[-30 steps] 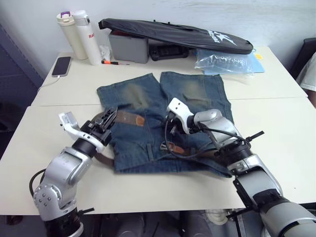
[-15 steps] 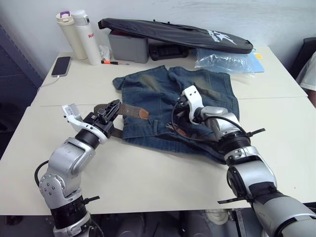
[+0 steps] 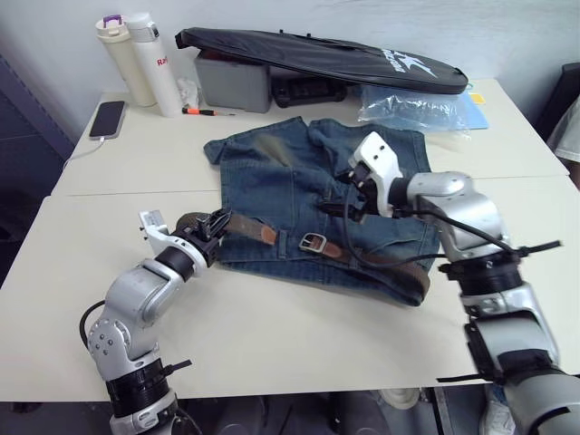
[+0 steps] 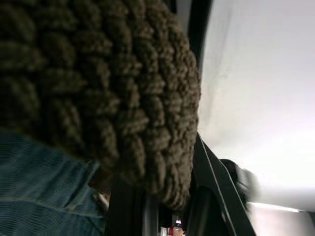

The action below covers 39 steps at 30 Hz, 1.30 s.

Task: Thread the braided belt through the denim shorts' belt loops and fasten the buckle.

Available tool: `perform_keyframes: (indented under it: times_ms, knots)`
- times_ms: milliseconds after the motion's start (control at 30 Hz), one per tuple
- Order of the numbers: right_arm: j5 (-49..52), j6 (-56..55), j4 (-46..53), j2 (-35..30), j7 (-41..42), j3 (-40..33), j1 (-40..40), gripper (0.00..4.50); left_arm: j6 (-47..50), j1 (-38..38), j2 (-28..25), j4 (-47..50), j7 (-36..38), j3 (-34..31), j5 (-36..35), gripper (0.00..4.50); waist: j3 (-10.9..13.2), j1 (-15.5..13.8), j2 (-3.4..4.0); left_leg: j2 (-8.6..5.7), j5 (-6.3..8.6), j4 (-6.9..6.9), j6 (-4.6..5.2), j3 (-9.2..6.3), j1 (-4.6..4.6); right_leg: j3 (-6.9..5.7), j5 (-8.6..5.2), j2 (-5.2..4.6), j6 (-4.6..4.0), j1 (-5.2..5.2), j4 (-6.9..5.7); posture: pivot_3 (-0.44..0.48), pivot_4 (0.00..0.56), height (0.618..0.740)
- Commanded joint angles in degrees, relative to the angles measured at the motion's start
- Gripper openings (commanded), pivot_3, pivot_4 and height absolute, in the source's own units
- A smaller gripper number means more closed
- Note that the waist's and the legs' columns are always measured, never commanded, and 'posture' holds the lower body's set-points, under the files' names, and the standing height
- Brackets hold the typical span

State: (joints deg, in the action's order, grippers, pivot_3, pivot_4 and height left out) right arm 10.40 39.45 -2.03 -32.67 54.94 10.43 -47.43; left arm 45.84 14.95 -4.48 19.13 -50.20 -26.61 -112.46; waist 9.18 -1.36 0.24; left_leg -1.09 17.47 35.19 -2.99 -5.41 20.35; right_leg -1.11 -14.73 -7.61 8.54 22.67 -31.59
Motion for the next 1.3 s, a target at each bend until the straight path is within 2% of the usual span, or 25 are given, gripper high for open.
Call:
perform_keyframes:
  times_ms: [33, 167, 500, 1000, 1167, 1300]
  knots:
    - [2.17, -1.77, 9.09, -5.11, 6.71, 0.88, 1.68, 4.48, 0.91, 0.61, 0.69, 0.47, -1.06, -1.08, -0.54, 0.0, 0.04, 0.0, -0.06, 0.0, 0.0, 0.01, 0.0, 0.01, 0.0, 0.01, 0.0, 0.0, 0.0, 0.0, 0.07, 0.0, 0.15, 0.74]
    - [5.05, 0.01, 15.21, -10.47, 10.59, -0.67, 3.76, 4.48, 1.47, 1.1, 1.19, -0.2, -1.54, -1.34, -0.54, 0.0, 0.1, -0.05, -0.15, 0.01, 0.0, 0.06, 0.0, 0.05, -0.03, 0.02, 0.0, 0.0, 0.0, 0.0, 0.07, 0.0, 0.15, 0.74]
    - [13.88, 8.21, 22.74, -19.81, 17.01, -3.27, 5.93, 4.48, 1.52, 0.64, 0.77, -1.21, -1.22, -0.88, -0.54, 0.0, 0.18, -0.23, -0.27, 0.0, 0.03, 0.15, 0.03, 0.04, -0.07, 0.04, 0.01, 0.0, -0.01, -0.05, 0.08, 0.0, 0.15, 0.74]
    - [19.7, 12.84, 24.6, -21.91, 16.42, -5.03, 4.65, 4.48, -2.27, -1.09, -1.53, -1.67, 0.74, -0.51, -0.54, 0.0, 0.18, -0.34, -0.28, 0.0, 0.06, 0.17, 0.04, 0.04, -0.06, 0.05, -0.05, 0.0, -0.11, -0.05, 0.09, 0.0, 0.15, 0.74]
    - [19.52, 12.27, 24.29, -22.36, 15.18, -4.89, 4.23, 4.48, -1.5, -3.51, -2.1, -1.86, 2.1, 2.1, -0.54, 0.0, 0.18, -0.34, -0.28, 0.01, 0.07, 0.18, 0.05, 0.05, -0.06, 0.05, -0.05, 0.0, -0.11, -0.05, 0.08, 0.0, 0.15, 0.74]
    - [19.37, 12.34, 23.71, -22.51, 14.54, -4.75, 3.44, 4.48, -4.77, -5.02, -2.28, -1.95, 0.79, 4.61, -0.48, 0.0, 0.18, -0.34, -0.27, 0.0, 0.07, 0.19, 0.05, 0.05, -0.06, 0.05, -0.06, 0.0, -0.12, -0.05, 0.08, 0.0, 0.15, 0.74]
